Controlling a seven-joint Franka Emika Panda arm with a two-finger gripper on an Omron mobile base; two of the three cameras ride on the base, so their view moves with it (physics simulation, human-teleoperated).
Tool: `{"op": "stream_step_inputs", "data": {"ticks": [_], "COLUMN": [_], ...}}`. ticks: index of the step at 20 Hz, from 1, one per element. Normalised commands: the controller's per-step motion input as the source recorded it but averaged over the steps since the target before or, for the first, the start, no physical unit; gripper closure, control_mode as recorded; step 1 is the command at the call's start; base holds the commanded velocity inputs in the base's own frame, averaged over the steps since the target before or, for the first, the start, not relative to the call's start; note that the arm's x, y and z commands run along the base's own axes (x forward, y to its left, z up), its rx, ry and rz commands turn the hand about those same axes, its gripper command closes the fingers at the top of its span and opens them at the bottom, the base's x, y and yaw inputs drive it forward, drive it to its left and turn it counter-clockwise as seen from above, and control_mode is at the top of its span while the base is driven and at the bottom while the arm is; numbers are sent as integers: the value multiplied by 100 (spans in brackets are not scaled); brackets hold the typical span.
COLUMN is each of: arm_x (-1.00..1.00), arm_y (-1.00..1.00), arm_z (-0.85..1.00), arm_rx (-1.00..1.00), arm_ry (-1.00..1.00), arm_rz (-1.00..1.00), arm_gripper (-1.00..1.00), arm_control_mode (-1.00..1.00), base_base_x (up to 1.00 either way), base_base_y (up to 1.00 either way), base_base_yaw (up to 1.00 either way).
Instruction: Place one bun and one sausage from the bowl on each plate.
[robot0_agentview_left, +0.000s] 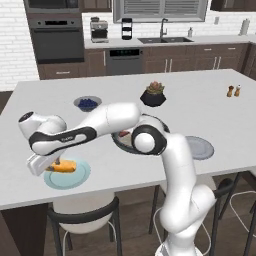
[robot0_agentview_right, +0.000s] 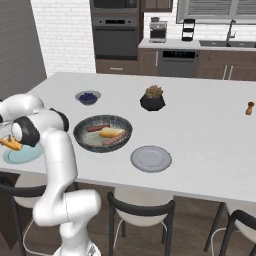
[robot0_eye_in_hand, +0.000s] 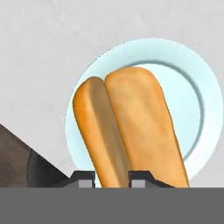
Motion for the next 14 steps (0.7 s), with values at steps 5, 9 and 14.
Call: {"op": "stream_step_inputs", "data": {"ticks": [5,9,14], "arm_x": [-17,15,29], "arm_y": [-25,-19,0], "arm_z": [-38,-42,-27], "arm_rx": [1,0,0], "arm_ry": [0,0,0], "arm_rz": [-7,-2,0], "arm_gripper": [100,100,100], "arm_control_mode": [-100,-100,-100], "base_base_x": [0,0,0], "base_base_y": [0,0,0], "base_base_yaw": [0,0,0]}}
